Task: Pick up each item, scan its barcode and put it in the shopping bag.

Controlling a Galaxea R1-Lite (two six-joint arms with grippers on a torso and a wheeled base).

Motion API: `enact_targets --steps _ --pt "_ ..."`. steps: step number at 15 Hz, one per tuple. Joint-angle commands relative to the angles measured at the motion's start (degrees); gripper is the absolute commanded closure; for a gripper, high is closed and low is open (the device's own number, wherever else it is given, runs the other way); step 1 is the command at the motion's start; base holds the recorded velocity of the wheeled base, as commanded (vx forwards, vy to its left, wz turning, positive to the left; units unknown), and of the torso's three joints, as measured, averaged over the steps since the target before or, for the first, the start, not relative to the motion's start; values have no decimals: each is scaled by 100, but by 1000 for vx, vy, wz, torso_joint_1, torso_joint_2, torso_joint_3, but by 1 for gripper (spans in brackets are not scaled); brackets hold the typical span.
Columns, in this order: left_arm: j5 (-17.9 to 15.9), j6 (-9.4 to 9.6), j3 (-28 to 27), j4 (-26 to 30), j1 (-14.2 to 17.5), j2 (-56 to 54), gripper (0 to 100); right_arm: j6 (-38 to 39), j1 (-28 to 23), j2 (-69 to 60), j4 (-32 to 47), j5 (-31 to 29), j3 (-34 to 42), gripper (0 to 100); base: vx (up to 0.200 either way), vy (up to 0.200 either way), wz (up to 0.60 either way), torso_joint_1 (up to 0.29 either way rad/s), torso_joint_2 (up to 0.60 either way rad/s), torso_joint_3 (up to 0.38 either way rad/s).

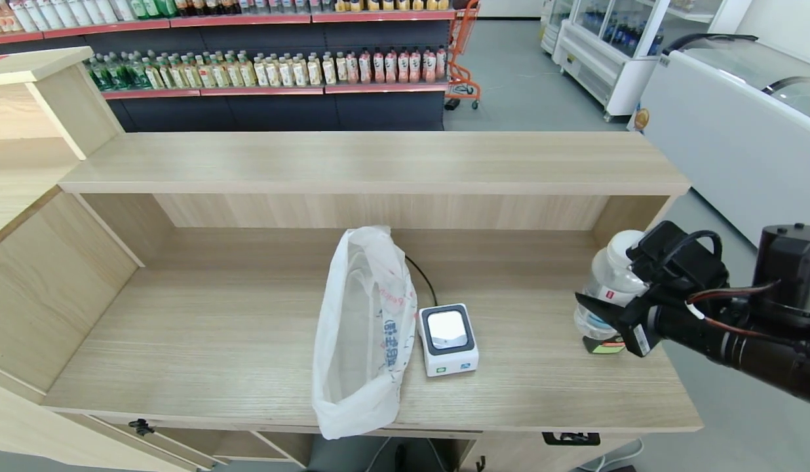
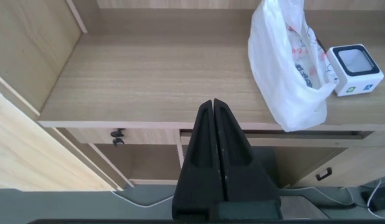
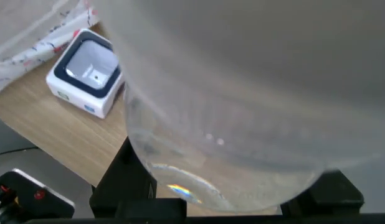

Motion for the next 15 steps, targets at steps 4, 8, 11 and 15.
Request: enact_targets --steps 4,8,11,15 --pt "1 -1 1 2 0 -2 100 -188 -63 1467 -1140 255 -687 100 0 150 0 1 4 4" --pt "1 -1 1 2 0 -2 100 -434 -160 2267 -2107 756 -714 100 0 0 0 0 0 0" --pt "1 -1 1 2 0 -2 100 -592 -230 2513 -2424 1125 -705 100 0 0 0 0 0 0" --pt "1 -1 1 2 0 -2 100 -1181 -283 2671 -2512 1749 -696 100 0 0 0 0 0 0"
